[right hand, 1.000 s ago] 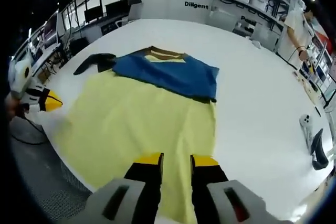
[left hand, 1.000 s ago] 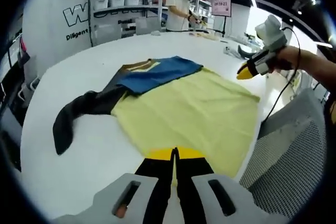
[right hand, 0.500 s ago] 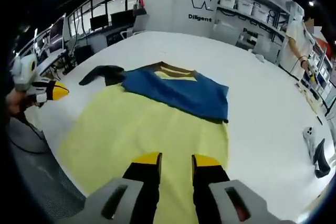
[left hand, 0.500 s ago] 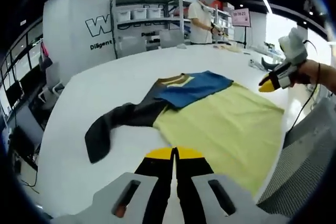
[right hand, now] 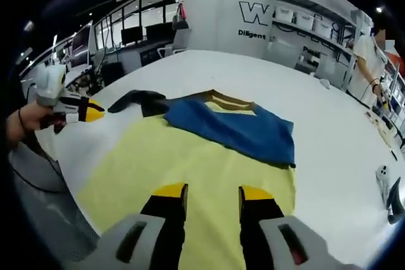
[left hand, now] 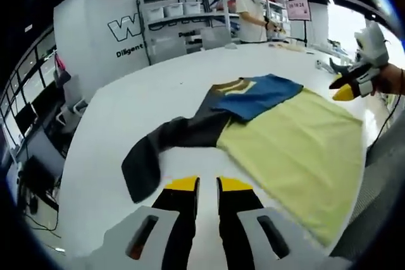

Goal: Fold the garment on the visible template until the final outline fits inside the template.

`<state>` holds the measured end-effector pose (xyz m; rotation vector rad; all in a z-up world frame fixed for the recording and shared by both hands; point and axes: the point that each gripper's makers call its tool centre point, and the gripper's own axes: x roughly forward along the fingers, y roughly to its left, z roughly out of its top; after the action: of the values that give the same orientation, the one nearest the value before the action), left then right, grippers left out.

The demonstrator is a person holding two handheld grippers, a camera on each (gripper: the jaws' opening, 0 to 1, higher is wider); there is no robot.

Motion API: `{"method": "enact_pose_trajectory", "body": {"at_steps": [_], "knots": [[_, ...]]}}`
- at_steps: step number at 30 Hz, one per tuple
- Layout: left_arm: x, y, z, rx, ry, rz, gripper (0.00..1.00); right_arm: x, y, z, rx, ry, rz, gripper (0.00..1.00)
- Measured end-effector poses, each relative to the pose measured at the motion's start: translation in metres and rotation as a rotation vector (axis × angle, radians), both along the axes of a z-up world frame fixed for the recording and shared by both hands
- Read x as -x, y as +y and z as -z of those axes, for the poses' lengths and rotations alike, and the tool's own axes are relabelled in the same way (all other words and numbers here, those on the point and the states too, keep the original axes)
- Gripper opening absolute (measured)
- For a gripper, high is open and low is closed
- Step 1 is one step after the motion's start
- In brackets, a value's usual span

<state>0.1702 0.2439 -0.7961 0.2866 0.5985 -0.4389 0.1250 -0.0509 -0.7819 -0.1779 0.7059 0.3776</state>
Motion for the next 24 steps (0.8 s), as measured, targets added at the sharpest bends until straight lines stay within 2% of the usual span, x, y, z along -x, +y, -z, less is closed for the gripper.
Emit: {"method": "enact_pose_trajectory", "body": {"at_steps": [2,7,10,15,24], "knots": [[-0.007,0.007,0.003,-0.012,-0.002,-0.02,0.09,-0.001,0.0,0.0,0.012,-0.004,0.002,0.32],[-0.03,0.032,0.012,-0.063,-0.013,-0.076,0.1,0.0,0.005,-0.003,0.013,-0.01,-0.017,0.32],[-0.041,0.039,0.016,-0.061,-0.013,-0.088,0.1,0.001,0.007,-0.003,0.012,-0.009,-0.026,0.32],[-0.059,0.043,0.026,-0.106,-0.023,-0.075,0.12,0.007,0.013,-0.001,0.0,0.004,-0.035,0.33],[-0.071,0.039,0.037,-0.113,-0.002,-0.06,0.08,0.016,0.021,0.0,-0.004,0.02,-0.054,0.33]]}}
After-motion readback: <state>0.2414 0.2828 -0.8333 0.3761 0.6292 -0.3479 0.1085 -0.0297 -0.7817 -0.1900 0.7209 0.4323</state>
